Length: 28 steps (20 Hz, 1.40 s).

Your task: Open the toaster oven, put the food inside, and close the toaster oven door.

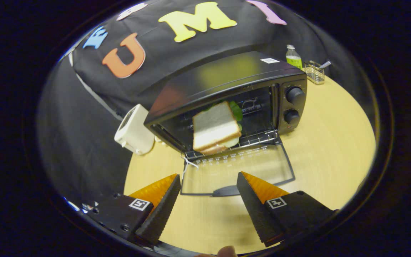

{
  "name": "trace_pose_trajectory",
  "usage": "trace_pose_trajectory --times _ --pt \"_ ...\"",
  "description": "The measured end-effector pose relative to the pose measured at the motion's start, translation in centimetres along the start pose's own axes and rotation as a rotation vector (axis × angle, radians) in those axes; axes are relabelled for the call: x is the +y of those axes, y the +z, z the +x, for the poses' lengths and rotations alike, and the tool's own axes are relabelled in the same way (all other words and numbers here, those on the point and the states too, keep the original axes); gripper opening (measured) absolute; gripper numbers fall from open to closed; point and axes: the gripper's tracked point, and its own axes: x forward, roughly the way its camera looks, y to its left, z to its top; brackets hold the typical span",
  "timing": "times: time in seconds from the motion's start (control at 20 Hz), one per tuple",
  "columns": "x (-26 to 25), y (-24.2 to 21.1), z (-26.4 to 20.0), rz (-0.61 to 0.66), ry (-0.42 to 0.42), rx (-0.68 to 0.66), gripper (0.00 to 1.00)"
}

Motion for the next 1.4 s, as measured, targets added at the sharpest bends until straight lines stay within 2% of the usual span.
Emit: trace_pose_trajectory --times 0.2,0.45,0.8,1.0,1.4 --pt "-2.6 -5.1 0.3 -0.046 -0.052 0.096 1.0" --pt "-5.4 -8.2 2.7 -0.089 -0.116 0.155 1.0" --pt "-6.5 -8.4 6.1 -0.134 -0.155 0.131 1.0" --pt "-6.9 -7.0 7.5 -0.197 -0.18 0.088 1.0" --pt "-5.9 -5.6 5.5 -0.221 -0.158 0.056 1.0"
